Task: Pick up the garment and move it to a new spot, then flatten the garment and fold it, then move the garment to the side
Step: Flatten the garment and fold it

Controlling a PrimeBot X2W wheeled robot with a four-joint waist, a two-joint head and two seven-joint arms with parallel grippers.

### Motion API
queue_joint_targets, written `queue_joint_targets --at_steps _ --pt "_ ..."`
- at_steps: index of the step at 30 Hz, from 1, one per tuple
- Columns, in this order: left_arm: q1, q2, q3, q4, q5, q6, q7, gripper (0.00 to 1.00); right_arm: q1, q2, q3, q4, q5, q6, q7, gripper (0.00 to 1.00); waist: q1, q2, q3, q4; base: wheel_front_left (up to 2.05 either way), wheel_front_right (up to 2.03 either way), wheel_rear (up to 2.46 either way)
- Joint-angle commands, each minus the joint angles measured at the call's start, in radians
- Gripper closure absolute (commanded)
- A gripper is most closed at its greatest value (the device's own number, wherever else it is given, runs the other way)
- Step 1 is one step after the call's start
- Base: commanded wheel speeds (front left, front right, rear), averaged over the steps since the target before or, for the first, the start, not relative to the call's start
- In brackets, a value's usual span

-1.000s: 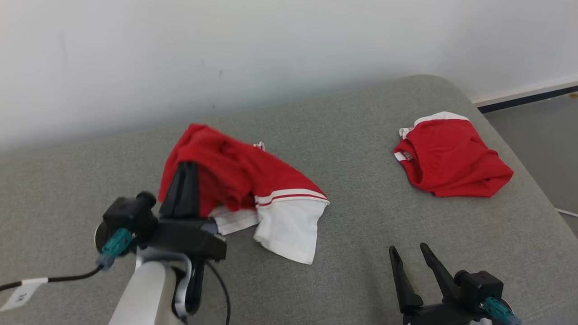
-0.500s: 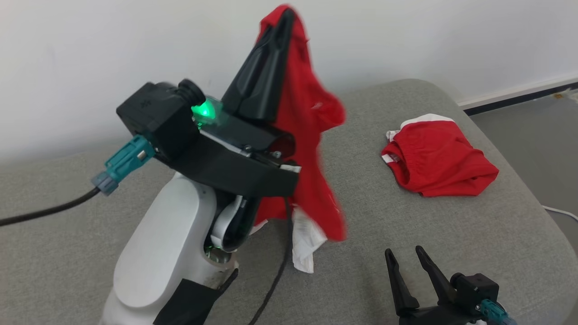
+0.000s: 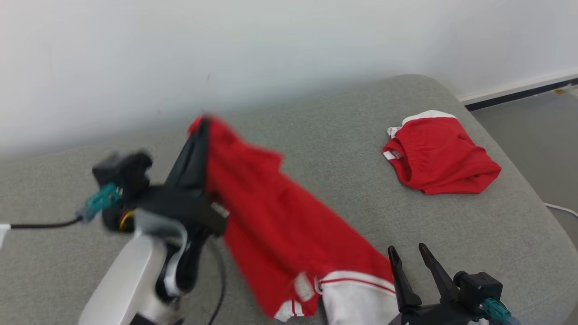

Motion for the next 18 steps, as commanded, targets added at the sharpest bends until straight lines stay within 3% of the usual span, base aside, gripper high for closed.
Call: queue_joint_targets --at_steps 1,5,11,12,13,18 --pt "0.034 0.02 0.003 0.036 0.023 0.013 -0.006 1.0 -0.006 0.0 -0.002 -0.003 0.002 -0.003 -0.007 0.0 0.0 -0.0001 0.008 0.011 0.0 0.0 0.0" --pt "0.124 0.09 0.034 0.199 0.037 0.039 -0.048 1.0 -0.015 0.0 0.007 -0.004 -0.002 -0.003 -0.004 0.0 0.0 -0.0001 0.018 0.03 0.0 0.0 0.0" --pt "0.208 0.137 0.096 0.335 0.009 0.056 -0.097 0.98 -0.014 0.0 -0.002 -0.007 -0.013 -0.003 0.002 0.0 0.0 -0.0001 0.024 0.069 0.0 0.0 0.0" --pt "0.218 0.141 0.103 0.35 0.006 0.064 -0.101 0.22 -0.013 0.0 0.0 -0.007 -0.014 -0.003 0.004 0.0 0.0 -0.0001 0.023 0.074 0.0 0.0 0.0" --pt "0.227 0.144 0.108 0.361 0.005 0.067 -0.103 0.0 -0.011 0.0 0.0 -0.009 -0.014 -0.003 0.007 0.0 0.0 -0.0001 0.022 0.08 0.0 0.0 0.0" --pt "0.262 0.168 0.129 0.386 0.014 0.079 -0.129 0.0 -0.007 0.0 0.0 -0.02 -0.022 -0.003 0.016 0.0 0.0 -0.0001 0.019 0.105 0.0 0.0 0.0"
